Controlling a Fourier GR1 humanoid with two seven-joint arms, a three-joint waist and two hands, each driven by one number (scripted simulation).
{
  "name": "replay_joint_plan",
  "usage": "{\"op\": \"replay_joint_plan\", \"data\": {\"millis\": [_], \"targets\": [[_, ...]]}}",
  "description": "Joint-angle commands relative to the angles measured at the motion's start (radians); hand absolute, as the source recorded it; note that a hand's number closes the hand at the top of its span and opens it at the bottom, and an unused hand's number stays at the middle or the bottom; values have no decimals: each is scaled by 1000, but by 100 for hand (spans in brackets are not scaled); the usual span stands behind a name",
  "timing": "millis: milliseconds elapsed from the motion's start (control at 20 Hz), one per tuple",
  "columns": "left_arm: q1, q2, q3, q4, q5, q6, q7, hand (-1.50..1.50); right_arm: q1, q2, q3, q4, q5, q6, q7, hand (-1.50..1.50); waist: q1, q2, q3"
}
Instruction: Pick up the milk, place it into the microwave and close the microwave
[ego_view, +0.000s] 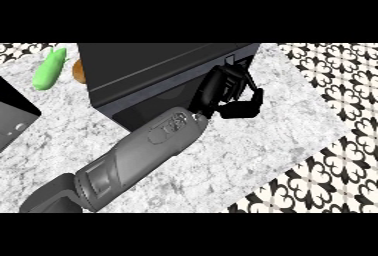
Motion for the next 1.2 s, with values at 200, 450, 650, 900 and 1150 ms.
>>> {"op": "replay_joint_plan", "data": {"millis": [200,450,650,900,1150], "targets": [[-68,-53,2,30,27,7,-12,150,-30,-38,-27,19,-39,5,21,-150,-26,16,4],[-70,-53,-9,23,37,23,-19,150,-46,-55,-25,20,-69,16,33,-150,-30,16,5],[-73,-53,-9,16,40,44,-32,150,-56,-65,-38,31,-89,13,39,-150,-37,15,6],[-66,-52,-16,13,50,57,-42,150,-67,-87,-45,34,-120,24,52,-150,-35,12,5],[-2,-55,92,89,122,217,-26,150,-55,-95,-79,50,-147,10,60,-150,26,2,3]]}}
